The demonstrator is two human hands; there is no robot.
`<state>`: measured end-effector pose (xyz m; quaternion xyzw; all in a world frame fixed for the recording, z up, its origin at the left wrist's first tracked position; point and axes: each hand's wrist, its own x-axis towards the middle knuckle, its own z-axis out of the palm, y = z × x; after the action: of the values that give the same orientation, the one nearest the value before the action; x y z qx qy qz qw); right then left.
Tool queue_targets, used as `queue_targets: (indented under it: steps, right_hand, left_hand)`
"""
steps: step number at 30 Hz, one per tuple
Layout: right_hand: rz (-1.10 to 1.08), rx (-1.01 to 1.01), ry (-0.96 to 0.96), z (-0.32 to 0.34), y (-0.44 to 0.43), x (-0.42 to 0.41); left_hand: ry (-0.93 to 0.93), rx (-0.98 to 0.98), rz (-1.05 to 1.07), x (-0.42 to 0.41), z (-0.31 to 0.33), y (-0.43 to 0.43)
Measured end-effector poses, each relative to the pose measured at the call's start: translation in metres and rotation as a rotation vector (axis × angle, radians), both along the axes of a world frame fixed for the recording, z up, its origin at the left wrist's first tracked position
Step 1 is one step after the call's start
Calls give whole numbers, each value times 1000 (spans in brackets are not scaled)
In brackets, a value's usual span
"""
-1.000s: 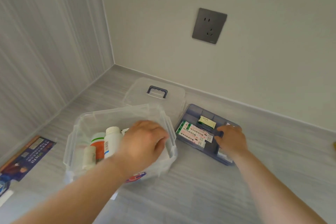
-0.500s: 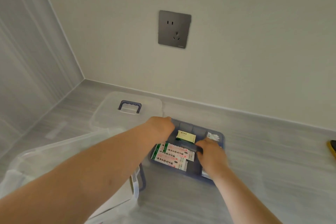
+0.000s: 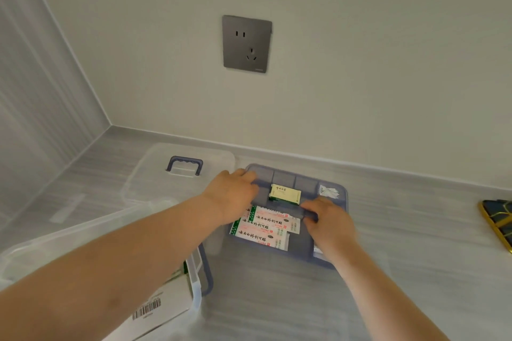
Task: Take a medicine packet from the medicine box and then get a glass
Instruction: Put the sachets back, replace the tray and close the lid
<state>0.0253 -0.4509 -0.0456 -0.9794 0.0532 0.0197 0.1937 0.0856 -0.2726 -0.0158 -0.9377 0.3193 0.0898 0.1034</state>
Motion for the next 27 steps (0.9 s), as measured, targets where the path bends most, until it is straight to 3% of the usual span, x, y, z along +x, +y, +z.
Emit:
queue_targets:
  steps: [6, 11, 16, 20, 27]
  right_hand:
    - [23, 70, -191, 63, 3, -13]
    - [178, 57, -299, 108, 36, -24]
    - [380, 94, -273, 121, 87, -31]
    - [512, 102, -207, 117, 139, -37]
    - [667, 81, -122, 93, 197, -57]
  left_hand:
    - [-228, -428, 48, -24, 45, 33]
    - [-458, -590, 89, -73, 92, 75]
    - [-441, -647, 277, -121, 103, 126]
    - [-378, -749, 586, -156, 93, 171]
    - [-313, -720, 773, -205, 68, 216]
